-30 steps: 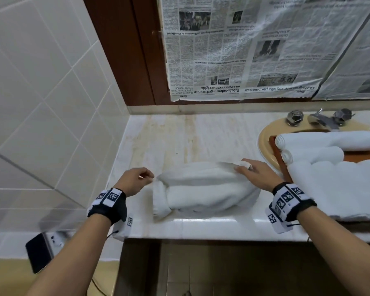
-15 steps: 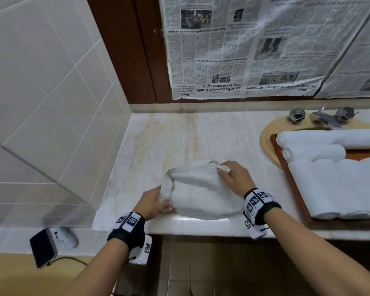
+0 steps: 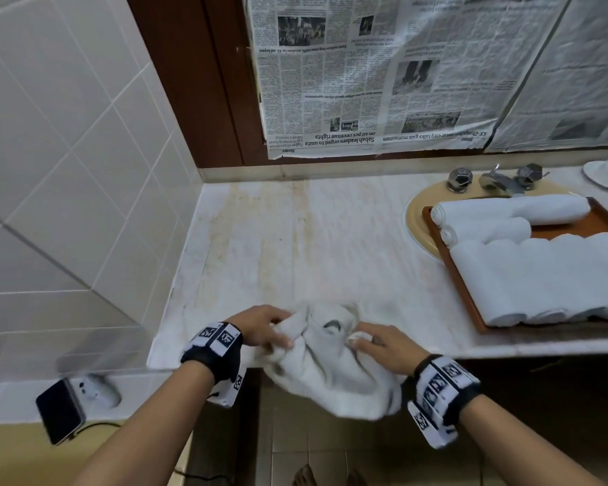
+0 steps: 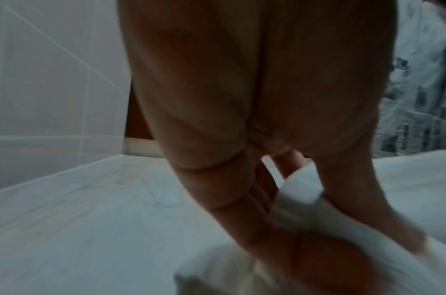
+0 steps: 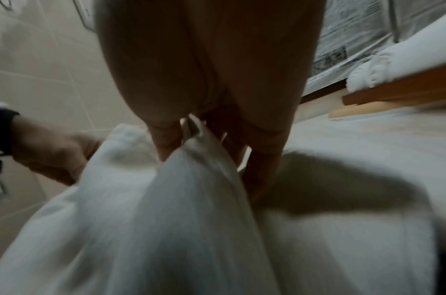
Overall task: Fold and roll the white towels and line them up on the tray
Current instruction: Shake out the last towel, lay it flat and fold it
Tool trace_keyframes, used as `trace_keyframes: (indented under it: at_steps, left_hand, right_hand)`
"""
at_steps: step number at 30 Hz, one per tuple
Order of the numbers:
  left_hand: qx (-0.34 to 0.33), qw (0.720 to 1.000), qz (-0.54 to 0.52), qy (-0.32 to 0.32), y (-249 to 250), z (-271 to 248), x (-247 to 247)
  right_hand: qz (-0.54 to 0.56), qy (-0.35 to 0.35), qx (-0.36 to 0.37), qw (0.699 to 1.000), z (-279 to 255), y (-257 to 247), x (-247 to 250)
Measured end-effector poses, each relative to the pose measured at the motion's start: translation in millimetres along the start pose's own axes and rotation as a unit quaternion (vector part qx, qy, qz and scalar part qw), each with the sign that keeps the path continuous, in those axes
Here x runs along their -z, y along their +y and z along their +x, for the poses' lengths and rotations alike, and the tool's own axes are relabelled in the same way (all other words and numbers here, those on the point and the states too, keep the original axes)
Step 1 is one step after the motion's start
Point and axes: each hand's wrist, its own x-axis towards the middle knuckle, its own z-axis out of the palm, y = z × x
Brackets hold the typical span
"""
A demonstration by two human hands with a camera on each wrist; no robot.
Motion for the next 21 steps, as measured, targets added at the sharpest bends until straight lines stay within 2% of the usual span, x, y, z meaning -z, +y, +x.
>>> trace_keyframes:
  at_steps: [2,4,7,9,12,16,18,21]
  left_hand:
    - [0.027,0.995,-0.005,-0.095,5.1,-13.3,-13.1]
    - [0.058,0.99,-0.003,-0.13,11.5,-24.8,-21.4]
    - [0.044,0.992,-0.024,-0.115,21.3,-43.6,-12.7]
    - [0.016,0.997,-0.032,-0.062,29.4,-59.3,4.5]
    - [-0.034,0.997,-0.034,0.056,48.8,-82.5,34.0]
    - [-0.071,0.969,0.077,0.224,77.5,-105.9,60.9]
    - [-0.068,0.958,0.102,0.259,84.1,-116.3,72.3]
    - [-0.032,0.954,0.143,0.264,77.2,-131.1,91.6]
  right_hand:
    - [0.006,-0.076,-0.001,0.997,-26.1,7.4,-6.5]
    - [0.009,-0.119,-0.009,0.993,-48.4,4.9,-4.0]
    - [0.098,-0.074,0.013,0.992,-76.0,-10.6,21.8]
    - [0.112,-0.001,0.037,0.993,-85.4,-18.7,49.8]
    - [0.075,0.093,0.079,0.99,-87.1,-32.1,93.7]
    - [0.01,0.184,0.094,0.978,-86.1,-48.3,141.1]
    - [-0.023,0.227,0.087,0.97,-84.1,-49.0,167.6]
    - [-0.05,0.259,0.066,0.962,-84.3,-38.9,199.1]
